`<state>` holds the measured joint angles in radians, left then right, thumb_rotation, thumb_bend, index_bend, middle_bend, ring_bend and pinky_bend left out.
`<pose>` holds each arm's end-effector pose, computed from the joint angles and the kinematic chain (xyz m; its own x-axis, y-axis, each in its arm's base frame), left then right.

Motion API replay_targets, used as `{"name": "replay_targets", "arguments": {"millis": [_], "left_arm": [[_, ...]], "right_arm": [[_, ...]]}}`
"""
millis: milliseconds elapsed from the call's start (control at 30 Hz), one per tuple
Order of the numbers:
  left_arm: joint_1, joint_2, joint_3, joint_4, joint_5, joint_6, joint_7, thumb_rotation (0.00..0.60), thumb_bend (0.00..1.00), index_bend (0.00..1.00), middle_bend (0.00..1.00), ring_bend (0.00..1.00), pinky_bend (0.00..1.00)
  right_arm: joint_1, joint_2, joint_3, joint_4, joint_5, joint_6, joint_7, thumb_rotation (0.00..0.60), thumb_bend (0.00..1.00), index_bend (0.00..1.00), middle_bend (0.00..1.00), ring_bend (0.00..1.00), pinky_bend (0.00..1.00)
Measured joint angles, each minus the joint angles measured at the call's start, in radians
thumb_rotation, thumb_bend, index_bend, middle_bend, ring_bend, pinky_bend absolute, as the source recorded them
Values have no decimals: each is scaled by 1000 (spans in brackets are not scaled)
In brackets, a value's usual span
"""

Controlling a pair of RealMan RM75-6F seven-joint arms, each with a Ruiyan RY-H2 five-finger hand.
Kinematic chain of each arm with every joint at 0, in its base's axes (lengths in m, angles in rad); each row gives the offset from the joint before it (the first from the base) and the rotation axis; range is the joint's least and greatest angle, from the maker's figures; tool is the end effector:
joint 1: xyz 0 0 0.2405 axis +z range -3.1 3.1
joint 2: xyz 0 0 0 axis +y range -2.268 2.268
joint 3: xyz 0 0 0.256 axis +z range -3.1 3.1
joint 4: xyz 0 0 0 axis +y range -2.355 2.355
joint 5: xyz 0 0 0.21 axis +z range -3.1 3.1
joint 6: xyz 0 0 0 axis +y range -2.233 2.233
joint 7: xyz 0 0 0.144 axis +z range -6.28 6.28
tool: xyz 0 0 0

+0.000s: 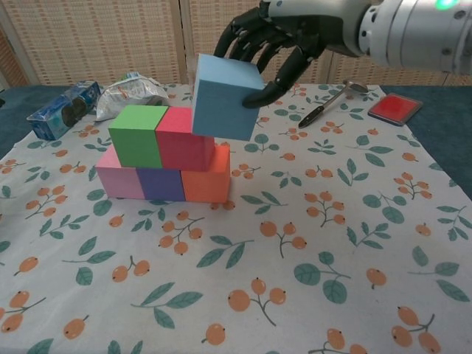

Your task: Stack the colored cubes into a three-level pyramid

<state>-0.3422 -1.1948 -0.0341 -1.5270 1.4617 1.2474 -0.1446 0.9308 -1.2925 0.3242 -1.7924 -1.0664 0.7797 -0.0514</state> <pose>-0.2852 0.2548 0.1114 0.2996 0.1741 0.9380 0.9465 -0.1779 -0.2693 -0.0314 -0.3512 0.0447 0.2078 -0.4168 0.8849 -0.8543 -0.5179 -0.0434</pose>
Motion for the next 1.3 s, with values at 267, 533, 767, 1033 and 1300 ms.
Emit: {"name": "replay_targets", "arguments": {"millis": [267, 533, 767, 1033, 1300], "left_arm": [[11, 8, 5, -7, 2, 4, 4, 600, 248, 71, 31, 0, 90], [13, 5, 6, -6, 10, 4, -1, 600, 246, 71, 30, 0, 90], [8, -2, 8, -1, 24, -1, 2, 600, 246, 71, 31, 0, 90], [6, -11, 8, 13, 33, -1, -10, 600, 247, 71, 30, 0, 90], [7, -19, 11, 30, 41, 2, -26, 600, 250, 71, 31, 0, 90]], "right_arm": [[198, -49, 58, 35, 283, -13, -175, 600, 197, 350, 401, 232, 242], [352, -102, 63, 76, 578, 51, -350, 600, 196, 324, 400, 226, 218], [465, -153, 54, 116, 763, 118, -459, 600, 196, 306, 400, 221, 199], [529, -192, 50, 140, 873, 182, -538, 600, 196, 285, 400, 218, 188], [556, -216, 55, 148, 932, 222, -584, 600, 196, 261, 400, 210, 170]]}}
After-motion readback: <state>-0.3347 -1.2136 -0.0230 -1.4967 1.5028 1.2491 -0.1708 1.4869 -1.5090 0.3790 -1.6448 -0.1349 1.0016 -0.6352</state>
